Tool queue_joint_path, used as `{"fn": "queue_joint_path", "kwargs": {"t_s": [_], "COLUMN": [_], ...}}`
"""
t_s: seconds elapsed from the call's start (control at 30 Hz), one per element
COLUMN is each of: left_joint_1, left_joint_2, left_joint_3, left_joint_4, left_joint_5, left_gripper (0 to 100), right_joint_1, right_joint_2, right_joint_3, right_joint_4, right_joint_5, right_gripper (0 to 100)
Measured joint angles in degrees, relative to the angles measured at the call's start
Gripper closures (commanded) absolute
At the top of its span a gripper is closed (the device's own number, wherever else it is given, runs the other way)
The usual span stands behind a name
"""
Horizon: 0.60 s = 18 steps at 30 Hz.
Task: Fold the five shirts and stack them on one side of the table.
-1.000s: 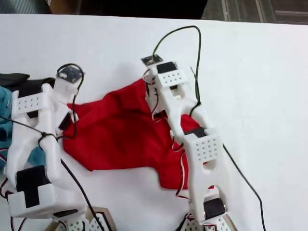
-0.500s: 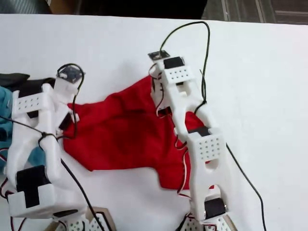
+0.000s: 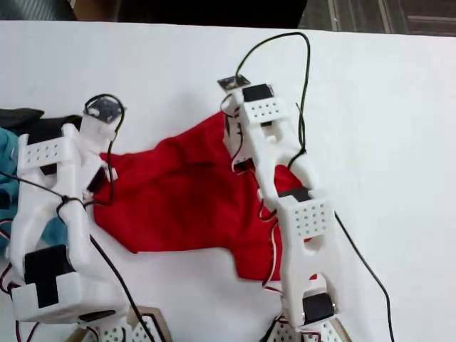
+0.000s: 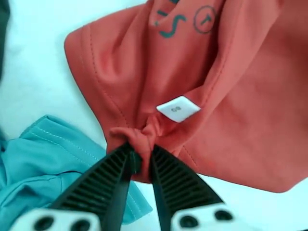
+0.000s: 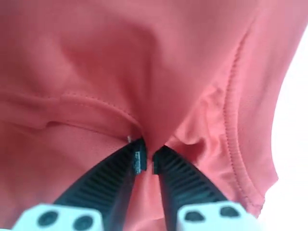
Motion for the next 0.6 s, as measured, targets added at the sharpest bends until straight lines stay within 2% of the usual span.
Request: {"fn": "queue_joint_path", "kwargs": {"t_s": [0.3,0.5,0.6], "left_joint_1": [0.00,0.00,0.00], "left_joint_2": [0.00,0.00,0.00], "left_joint_3": [0.00,0.00,0.00], "left_joint_4": [0.00,0.00,0.00], "left_joint_5": [0.00,0.00,0.00], "left_gripper": [98,98,98], "right_joint_1": [0.18,0.18,0.18], "right_joint_2": [0.00,0.09,1.32], "right_joint_3": [-12.75,-13.98,-14.07], "right_joint_4": [3.96,4.40,4.40], "right_joint_5": [0.09,0.09,0.09], "right_gripper": [97.8,97.3,92.3]}}
